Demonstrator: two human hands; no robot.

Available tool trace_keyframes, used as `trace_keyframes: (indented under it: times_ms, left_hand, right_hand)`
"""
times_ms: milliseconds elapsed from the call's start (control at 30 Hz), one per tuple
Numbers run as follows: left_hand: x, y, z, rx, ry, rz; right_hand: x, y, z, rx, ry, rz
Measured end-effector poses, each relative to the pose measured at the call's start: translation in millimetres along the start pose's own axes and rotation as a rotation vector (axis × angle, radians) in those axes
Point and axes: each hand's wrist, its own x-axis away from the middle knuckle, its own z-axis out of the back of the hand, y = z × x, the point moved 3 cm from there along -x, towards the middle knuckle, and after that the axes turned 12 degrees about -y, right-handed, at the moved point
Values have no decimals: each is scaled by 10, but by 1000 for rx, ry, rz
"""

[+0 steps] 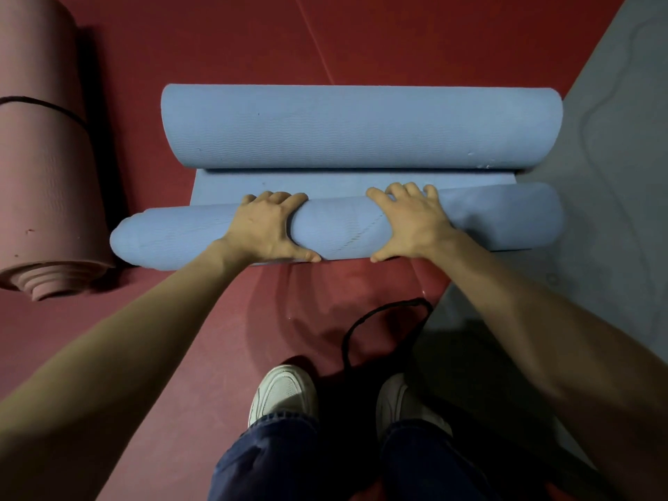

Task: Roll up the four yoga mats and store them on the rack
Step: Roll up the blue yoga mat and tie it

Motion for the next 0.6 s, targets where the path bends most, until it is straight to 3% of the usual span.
trace_keyframes:
  times_ms: [600]
  left_hand:
    - [857, 294, -396, 203, -126, -81]
  right_hand:
    - [928, -331, -476, -85, -164, 48]
